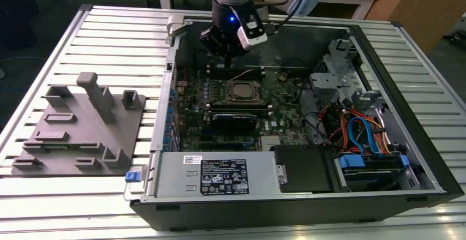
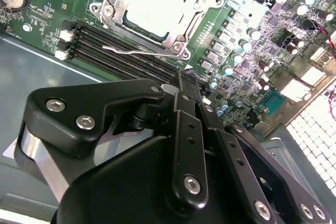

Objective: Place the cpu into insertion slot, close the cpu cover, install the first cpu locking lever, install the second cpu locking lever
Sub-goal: 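Install the first cpu locking lever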

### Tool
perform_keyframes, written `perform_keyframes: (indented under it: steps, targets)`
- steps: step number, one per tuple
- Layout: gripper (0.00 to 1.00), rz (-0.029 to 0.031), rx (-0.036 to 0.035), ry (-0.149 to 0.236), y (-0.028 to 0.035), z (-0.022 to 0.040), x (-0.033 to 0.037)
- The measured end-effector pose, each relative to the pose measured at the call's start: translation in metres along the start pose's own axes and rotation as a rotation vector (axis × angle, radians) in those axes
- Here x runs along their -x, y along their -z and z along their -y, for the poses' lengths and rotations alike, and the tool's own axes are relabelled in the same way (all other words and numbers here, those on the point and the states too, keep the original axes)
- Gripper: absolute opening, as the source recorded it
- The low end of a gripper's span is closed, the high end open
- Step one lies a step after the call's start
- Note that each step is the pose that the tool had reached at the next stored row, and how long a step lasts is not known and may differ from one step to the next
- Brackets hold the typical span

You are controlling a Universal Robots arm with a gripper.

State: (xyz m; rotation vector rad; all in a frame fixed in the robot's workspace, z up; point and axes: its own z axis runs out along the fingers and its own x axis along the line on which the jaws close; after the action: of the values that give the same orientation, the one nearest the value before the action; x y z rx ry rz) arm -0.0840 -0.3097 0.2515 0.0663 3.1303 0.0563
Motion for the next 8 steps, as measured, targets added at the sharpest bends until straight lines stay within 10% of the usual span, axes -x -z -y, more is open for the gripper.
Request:
perform_keyframes:
  steps: [8]
  targets:
    - [0.1,-0.0018,0.037,-0.001,-0.0053,0.0015,0.0036]
